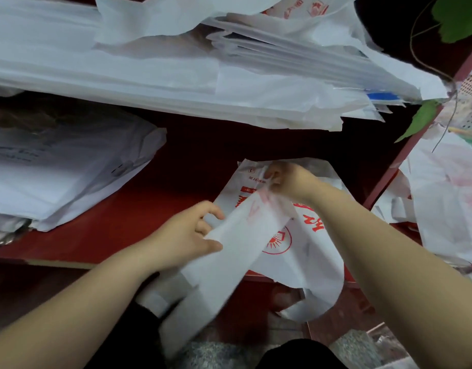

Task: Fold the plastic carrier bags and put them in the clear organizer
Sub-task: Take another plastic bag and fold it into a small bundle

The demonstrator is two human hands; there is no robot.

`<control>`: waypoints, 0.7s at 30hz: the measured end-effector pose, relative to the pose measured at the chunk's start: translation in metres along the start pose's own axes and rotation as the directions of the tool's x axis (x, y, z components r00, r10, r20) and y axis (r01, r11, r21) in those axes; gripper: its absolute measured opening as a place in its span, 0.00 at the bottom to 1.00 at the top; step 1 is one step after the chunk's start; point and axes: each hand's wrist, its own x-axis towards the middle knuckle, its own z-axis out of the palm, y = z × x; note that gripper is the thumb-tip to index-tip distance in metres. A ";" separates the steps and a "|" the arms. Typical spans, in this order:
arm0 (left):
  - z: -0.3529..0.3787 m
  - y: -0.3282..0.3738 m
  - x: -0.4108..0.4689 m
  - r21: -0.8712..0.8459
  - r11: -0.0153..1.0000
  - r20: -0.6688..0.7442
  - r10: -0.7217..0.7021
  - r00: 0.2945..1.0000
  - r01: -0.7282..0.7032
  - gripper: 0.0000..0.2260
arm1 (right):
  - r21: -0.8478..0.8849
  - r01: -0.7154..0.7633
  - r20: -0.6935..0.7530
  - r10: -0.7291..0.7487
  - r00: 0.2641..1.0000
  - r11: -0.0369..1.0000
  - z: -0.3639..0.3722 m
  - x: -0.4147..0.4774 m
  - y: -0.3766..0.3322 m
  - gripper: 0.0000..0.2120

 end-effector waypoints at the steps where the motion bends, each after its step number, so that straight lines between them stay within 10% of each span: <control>1: 0.004 0.000 -0.001 0.018 1.000 0.022 0.018 1.000 -0.018 0.14 | -0.071 0.023 -0.004 -0.023 1.000 0.997 0.002 0.008 -0.006 0.15; 5: 0.007 -0.006 -0.003 0.217 0.974 0.070 0.044 0.997 -0.058 0.08 | -0.210 0.116 -0.043 -0.127 0.991 0.971 0.020 0.039 -0.025 0.16; 13: 0.002 -0.015 -0.007 0.457 0.888 0.256 -0.075 0.964 -0.053 0.28 | -0.167 0.233 -0.106 -0.252 0.962 0.958 0.050 0.016 -0.028 0.23; 21: 0.012 -0.024 -0.013 0.539 0.731 0.247 0.338 0.908 -0.418 0.20 | 0.046 0.482 -0.136 -0.472 0.871 0.875 0.065 -0.110 0.003 0.24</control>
